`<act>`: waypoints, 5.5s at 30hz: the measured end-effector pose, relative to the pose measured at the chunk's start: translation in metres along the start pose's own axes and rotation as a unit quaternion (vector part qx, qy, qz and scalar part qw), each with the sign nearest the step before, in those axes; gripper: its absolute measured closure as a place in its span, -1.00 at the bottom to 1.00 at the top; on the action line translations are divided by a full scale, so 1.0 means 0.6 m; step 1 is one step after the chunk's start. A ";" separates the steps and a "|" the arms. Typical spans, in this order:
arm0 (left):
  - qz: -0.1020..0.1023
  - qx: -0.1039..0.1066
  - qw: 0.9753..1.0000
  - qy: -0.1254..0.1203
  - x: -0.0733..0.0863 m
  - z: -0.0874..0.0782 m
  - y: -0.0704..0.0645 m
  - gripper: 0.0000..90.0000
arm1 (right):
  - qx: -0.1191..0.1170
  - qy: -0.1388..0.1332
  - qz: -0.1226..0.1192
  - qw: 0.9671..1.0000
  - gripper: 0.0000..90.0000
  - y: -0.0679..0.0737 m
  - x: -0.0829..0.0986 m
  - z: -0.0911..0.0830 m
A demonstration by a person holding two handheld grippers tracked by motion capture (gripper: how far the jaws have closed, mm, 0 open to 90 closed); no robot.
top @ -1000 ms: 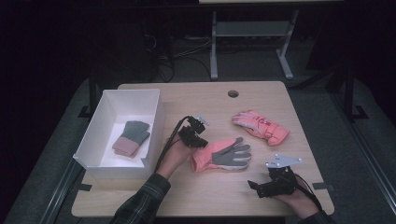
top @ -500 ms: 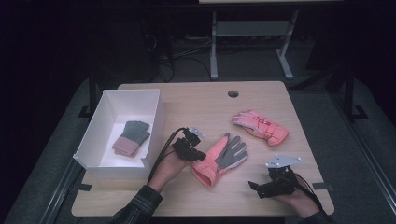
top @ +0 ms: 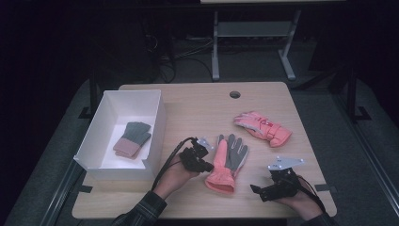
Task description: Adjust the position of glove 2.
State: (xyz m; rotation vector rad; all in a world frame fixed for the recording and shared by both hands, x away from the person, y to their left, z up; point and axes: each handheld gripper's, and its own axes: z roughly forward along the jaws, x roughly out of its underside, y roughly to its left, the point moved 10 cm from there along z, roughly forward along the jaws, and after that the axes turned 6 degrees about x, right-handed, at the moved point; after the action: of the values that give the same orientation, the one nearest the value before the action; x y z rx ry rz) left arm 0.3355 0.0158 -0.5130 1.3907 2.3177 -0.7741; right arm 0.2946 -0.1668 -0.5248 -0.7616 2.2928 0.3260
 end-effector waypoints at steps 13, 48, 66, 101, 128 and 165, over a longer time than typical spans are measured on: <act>0.035 0.017 0.999 0.009 -0.014 0.026 -0.035 0.99 | -0.005 0.003 -0.007 1.000 -0.95 0.004 0.002 0.001; 0.044 0.015 0.998 -0.036 -0.007 0.010 -0.049 0.15 | -0.015 0.024 0.004 1.000 -0.85 -0.016 0.030 -0.032; 0.036 -0.033 0.995 -0.084 0.065 -0.029 -0.018 -0.71 | -0.036 0.015 -0.006 0.999 -0.32 -0.054 -0.006 -0.045; 0.038 -0.035 0.996 -0.070 0.077 -0.026 -0.006 -0.71 | 0.004 -0.005 -0.014 1.000 0.59 -0.230 -0.184 0.030; 0.042 -0.034 0.997 -0.059 0.084 -0.021 -0.009 -0.70 | -0.012 0.100 -0.066 0.993 0.45 -0.271 -0.153 0.132; 0.033 -0.037 0.997 -0.060 0.086 -0.019 -0.004 -0.70 | 0.007 0.076 0.024 0.997 0.95 -0.184 -0.107 0.033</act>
State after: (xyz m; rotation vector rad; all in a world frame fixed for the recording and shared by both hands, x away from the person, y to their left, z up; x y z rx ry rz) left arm 0.3091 0.0582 -0.5305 1.3433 2.1771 -0.7233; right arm 0.4098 -0.2188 -0.4974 -0.7472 2.4577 0.2810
